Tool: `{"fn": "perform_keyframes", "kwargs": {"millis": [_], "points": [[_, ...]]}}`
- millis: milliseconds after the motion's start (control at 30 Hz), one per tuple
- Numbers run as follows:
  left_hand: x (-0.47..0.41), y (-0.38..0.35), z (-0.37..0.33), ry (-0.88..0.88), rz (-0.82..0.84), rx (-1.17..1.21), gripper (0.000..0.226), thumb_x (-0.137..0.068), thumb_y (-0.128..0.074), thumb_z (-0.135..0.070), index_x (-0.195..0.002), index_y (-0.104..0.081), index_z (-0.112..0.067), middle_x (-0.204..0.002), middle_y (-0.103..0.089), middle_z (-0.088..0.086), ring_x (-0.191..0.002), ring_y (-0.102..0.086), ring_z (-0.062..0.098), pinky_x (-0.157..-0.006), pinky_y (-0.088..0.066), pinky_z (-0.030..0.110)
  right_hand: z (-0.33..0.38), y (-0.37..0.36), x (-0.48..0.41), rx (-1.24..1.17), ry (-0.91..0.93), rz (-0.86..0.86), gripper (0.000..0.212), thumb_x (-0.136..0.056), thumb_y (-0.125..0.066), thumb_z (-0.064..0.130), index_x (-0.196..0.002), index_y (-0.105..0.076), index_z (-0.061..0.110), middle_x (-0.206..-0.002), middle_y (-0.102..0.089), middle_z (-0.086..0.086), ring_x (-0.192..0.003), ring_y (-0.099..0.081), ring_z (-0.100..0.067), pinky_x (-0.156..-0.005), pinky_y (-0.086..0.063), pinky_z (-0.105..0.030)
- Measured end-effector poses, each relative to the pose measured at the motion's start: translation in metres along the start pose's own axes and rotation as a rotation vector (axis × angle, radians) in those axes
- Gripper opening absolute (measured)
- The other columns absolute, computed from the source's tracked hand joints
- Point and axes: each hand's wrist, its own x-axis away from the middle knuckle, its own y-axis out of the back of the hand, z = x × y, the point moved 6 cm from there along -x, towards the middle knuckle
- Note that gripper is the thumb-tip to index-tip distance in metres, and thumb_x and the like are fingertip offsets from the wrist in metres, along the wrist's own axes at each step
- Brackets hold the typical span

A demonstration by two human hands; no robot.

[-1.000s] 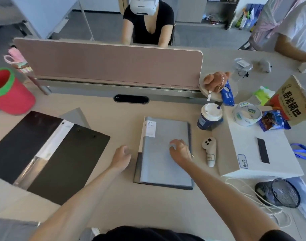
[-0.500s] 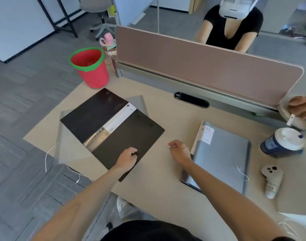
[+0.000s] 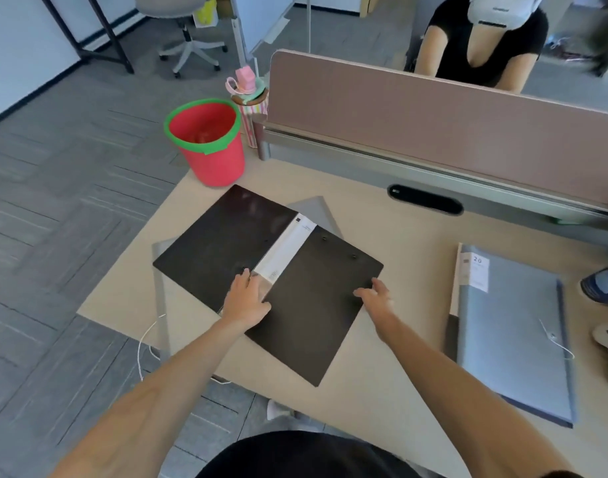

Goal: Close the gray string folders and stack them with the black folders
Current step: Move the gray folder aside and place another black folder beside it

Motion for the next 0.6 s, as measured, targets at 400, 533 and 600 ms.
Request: {"fn": "perform_keyframes", "kwargs": {"millis": [400, 533, 600], "points": [[0.0, 0.0, 0.049, -0.408, 0.16, -0.625, 0.091, -0.087, -0.057, -0.005, -0.152, -0.001, -0.034, -0.162, 0.019, 0.004, -0.148, 0.009, 0.04, -0.111, -0.032, 0.056, 0.008, -0.01, -0.002, -0.276, -0.048, -0.196, 0.037, -0.087, -0.053, 0.002, -0.124, -0.055, 0.008, -0.1, -0.06, 0.0, -0.097, -0.055, -0.019, -0.089, -0.042, -0.029], [0.01, 0.008, 0.034, -0.45, 0.091, -0.637, 0.073, -0.095, -0.045, -0.007, -0.153, -0.007, -0.03, -0.164, 0.009, 0.002, -0.15, -0.005, 0.035, -0.106, -0.041, 0.043, 0.003, 0.005, -0.014, -0.244, -0.062, -0.193, 0.043, -0.087, -0.056, 0.011, -0.13, -0.053, 0.011, -0.114, -0.059, -0.005, -0.106, -0.055, -0.024, -0.103, -0.045, -0.04], [0.015, 0.014, 0.019, -0.468, 0.05, -0.609, 0.067, -0.097, -0.043, -0.009, -0.153, -0.012, -0.029, -0.164, 0.004, 0.0, -0.15, -0.008, 0.032, -0.102, -0.046, 0.039, -0.005, 0.015, -0.017, -0.198, -0.097, -0.196, 0.033, -0.09, -0.056, 0.02, -0.122, -0.057, 0.012, -0.104, -0.061, -0.004, -0.096, -0.056, -0.023, -0.099, -0.049, -0.043]]}}
